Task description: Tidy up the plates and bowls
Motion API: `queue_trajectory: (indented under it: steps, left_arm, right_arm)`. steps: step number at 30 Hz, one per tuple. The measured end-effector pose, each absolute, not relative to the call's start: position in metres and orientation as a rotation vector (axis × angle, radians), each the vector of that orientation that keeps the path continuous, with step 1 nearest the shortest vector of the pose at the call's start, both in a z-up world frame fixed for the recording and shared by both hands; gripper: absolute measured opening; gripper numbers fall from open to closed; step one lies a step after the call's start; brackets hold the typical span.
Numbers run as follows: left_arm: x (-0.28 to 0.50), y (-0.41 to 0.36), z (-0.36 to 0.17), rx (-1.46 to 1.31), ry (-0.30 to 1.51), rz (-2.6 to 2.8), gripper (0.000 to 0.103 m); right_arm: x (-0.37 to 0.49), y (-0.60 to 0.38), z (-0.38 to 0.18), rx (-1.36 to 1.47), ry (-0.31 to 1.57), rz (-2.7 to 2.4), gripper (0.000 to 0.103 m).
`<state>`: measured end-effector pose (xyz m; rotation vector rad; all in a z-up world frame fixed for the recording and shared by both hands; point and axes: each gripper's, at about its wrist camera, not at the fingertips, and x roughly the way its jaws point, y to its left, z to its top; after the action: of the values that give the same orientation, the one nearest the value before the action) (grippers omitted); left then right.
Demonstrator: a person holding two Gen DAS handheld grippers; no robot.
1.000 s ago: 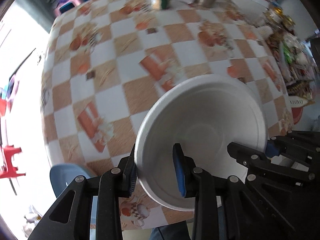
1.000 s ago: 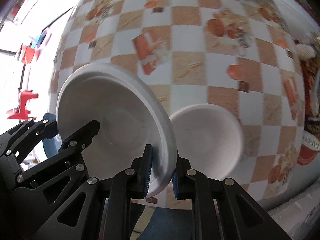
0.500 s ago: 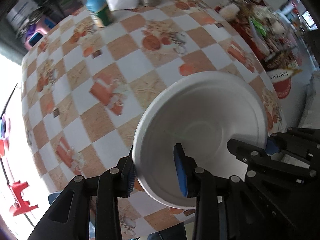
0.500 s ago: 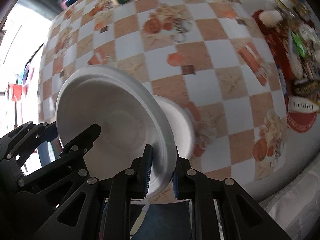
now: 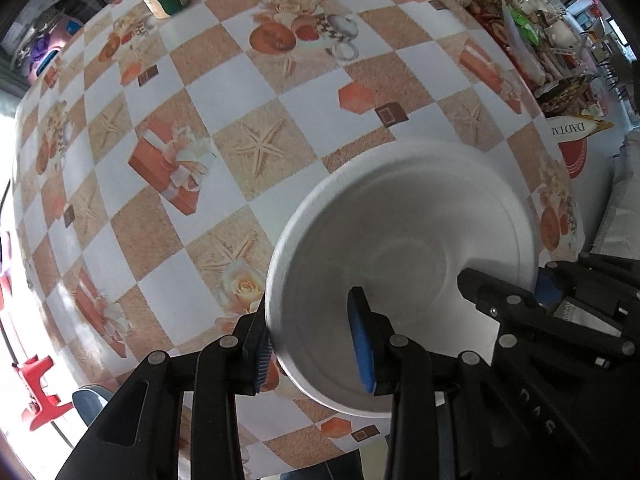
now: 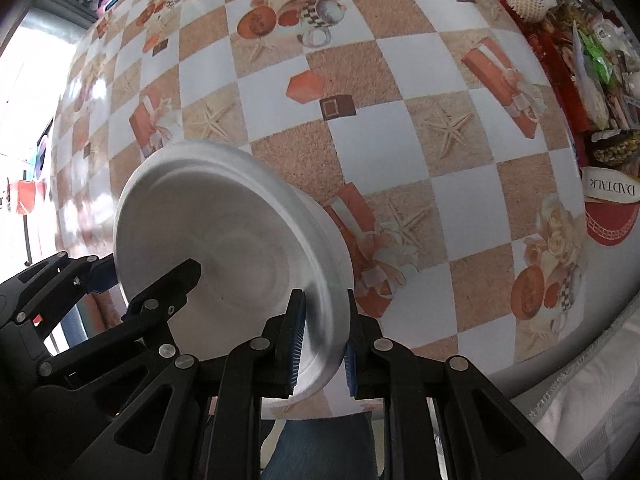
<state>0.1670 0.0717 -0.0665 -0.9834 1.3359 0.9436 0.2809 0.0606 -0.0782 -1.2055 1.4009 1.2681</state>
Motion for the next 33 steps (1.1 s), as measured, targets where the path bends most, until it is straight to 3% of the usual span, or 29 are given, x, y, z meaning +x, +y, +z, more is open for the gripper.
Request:
queue_trajectory:
  steps: [5,13,20,22,23,24,26,28,29,33]
  left_arm:
    - [0.166,0.071,-0.069,-0.989,1.322,0.946,0.042]
    - [0.155,0.069,-0.063,-0.981,1.316,0.985,0.074]
    - [0.146,0.068,-0.051,-0.951,1.313,1.012,0.08]
    - [0.142,0.067,-0.049,-0.953,1.308,1.019,0.081]
    - [0.139,0.066,-0.048,-0.949,1.301,1.034,0.083]
    - [0.136,0.066,-0.047,-0.953,1.291,1.035,0.086]
    - [0.13,0.068,-0.044,-0.964,1.273,1.036,0.089]
    - [0.132,0.072,-0.048,-0.982,1.284,1.038,0.103]
    - [0.131,0.073,-0.048,-0.997,1.277,1.035,0.103]
    - [0.128,0.076,-0.047,-1.037,1.257,1.015,0.103]
  right_arm:
    - [0.28,0.06,-0.084,-1.219,1.393,1.273,0.018]
    - [0.277,0.055,-0.083,-1.226,1.398,1.268,0.019]
    - [0.282,0.059,-0.08,-1.203,1.409,1.258,0.019]
    - [0.282,0.06,-0.078,-1.198,1.408,1.26,0.029]
    - [0.283,0.061,-0.076,-1.201,1.396,1.255,0.047]
    - [0.284,0.061,-0.074,-1.211,1.36,1.238,0.054]
    - [0.286,0.061,-0.071,-1.191,1.369,1.254,0.054]
    - [0.288,0.062,-0.069,-1.19,1.368,1.248,0.054]
    - [0.289,0.062,-0.068,-1.195,1.354,1.243,0.054]
    - [0.296,0.064,-0.066,-1.177,1.334,1.232,0.077]
